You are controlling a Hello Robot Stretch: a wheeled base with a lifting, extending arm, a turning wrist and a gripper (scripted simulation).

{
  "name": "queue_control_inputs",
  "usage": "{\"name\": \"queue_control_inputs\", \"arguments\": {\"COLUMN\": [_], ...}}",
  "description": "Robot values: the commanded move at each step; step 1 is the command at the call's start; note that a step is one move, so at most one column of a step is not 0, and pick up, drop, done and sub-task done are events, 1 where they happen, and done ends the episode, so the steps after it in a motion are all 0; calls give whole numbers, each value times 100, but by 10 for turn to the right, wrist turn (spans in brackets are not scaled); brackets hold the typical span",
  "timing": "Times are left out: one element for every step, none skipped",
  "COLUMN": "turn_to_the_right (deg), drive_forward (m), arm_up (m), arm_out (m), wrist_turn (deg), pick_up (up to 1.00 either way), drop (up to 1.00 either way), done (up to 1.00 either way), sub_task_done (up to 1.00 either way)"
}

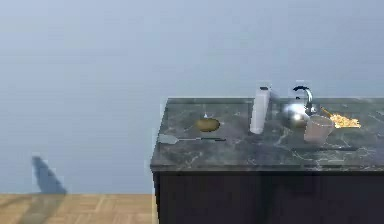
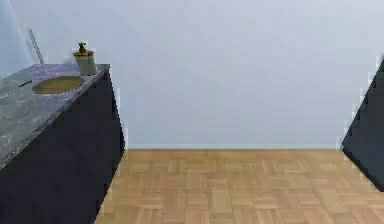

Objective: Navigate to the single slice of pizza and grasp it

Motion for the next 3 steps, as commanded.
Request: {"name": "queue_control_inputs", "arguments": {"turn_to_the_right": [450,180,0], "drive_forward": [0,0,30], "arm_up": [0,0,0], "arm_out": [0,0,0], "wrist_turn": [0,0,0], "pick_up": [0,0,0], "drop": [0,0,0], "done": [0,0,0], "sub_task_done": [0,0,0]}}
